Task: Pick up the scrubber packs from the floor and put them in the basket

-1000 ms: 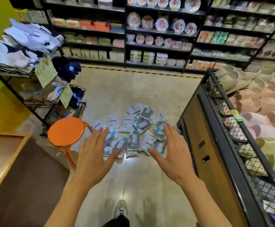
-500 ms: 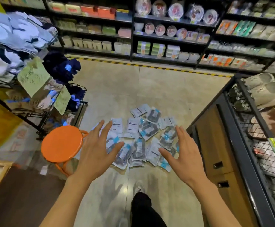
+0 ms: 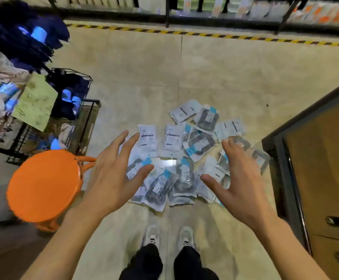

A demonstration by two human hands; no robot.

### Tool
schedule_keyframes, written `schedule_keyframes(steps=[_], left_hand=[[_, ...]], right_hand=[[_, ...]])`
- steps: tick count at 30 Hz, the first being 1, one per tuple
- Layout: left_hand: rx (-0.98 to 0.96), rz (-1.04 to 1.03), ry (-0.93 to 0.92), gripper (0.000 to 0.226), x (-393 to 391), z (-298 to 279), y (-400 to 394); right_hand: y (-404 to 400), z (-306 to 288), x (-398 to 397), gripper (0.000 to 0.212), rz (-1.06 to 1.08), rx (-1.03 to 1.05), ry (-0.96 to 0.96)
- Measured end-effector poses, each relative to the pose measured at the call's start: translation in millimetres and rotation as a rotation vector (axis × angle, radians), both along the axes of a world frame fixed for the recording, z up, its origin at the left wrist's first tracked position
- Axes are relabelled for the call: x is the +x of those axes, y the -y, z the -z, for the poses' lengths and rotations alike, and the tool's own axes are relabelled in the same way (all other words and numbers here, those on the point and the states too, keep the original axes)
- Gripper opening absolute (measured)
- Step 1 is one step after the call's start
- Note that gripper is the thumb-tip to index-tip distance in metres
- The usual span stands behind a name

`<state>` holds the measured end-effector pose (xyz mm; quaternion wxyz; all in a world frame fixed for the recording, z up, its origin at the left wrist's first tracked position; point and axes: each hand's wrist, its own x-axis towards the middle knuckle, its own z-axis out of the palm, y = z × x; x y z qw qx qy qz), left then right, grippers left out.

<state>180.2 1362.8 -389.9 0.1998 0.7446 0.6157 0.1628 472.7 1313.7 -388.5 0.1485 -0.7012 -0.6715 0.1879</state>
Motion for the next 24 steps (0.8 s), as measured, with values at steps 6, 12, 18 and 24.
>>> schedule_keyframes(steps=[6,12,18,24], left_hand=[[0.039,-0.011,0.061,0.080,0,195,-22],[0.049,0.090,0.093,0.081,0,386,-42],[0.113,0.086,0.056,0.082,5,486,-54],[0.050,0.055,0.093,0.083,0,512,-47]], right_hand=[[-22,189,6,0.098,-0.014,0.083,0.096],[-35,379,3,0.100,-0.009,0.147,0.138],[-45,486,6,0.100,-0.057,0.204,0.154],[-53,506,5,0.098,-0.018,0.125,0.072]])
